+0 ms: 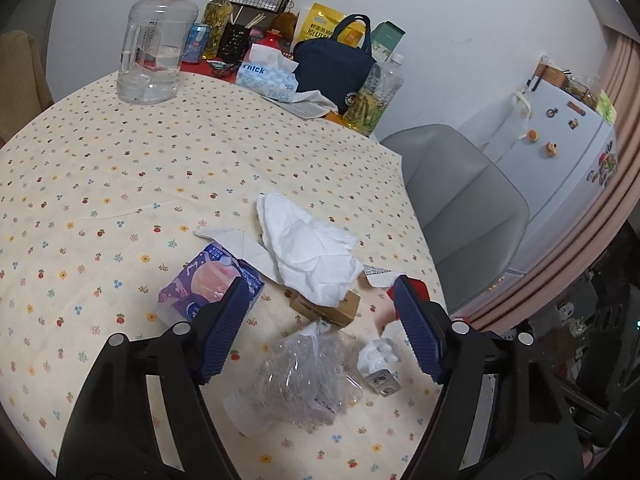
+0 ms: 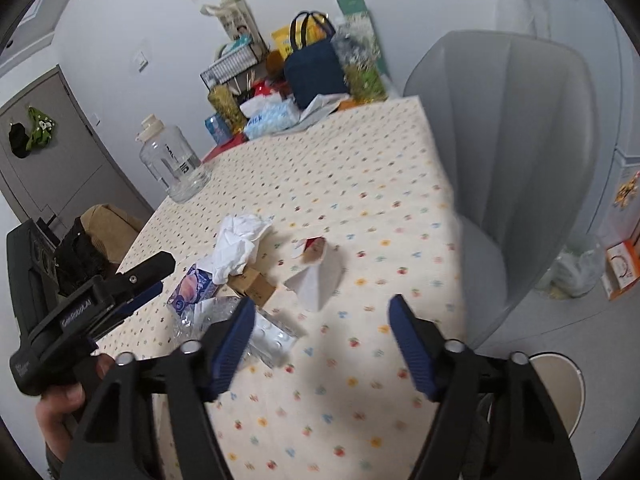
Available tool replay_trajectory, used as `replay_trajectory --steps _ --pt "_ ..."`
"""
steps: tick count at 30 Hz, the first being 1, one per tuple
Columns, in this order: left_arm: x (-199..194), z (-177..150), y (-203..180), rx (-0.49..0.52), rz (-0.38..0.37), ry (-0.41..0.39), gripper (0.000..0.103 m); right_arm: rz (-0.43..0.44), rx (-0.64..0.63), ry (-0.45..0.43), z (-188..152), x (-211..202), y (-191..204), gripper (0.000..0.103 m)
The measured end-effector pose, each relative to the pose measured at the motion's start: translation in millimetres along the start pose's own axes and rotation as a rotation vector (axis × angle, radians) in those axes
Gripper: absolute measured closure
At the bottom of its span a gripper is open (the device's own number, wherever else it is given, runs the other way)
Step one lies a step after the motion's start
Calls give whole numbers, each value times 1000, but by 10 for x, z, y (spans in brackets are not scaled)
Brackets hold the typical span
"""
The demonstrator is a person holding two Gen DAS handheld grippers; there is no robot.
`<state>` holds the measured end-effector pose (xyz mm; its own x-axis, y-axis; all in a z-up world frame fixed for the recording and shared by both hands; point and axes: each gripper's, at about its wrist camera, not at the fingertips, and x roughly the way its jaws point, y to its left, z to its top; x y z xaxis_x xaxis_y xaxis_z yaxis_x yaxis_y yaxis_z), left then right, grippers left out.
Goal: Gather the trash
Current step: 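Grasp the white tissue with the left tool while the right tool grasps the small white paper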
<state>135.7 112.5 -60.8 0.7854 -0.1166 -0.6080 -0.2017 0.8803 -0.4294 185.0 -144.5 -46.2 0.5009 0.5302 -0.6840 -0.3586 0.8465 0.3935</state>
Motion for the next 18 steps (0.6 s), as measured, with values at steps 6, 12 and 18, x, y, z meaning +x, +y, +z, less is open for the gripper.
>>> replay_trajectory --steps 6,12,18 --pt "195 88 -32 18 -2 31 41 15 22 39 138 338 10 55" --pt "408 145 -108 46 20 67 42 23 42 63 204 535 -43 60" --pt "631 119 -143 80 81 108 42 50 45 71 223 643 -87 78"
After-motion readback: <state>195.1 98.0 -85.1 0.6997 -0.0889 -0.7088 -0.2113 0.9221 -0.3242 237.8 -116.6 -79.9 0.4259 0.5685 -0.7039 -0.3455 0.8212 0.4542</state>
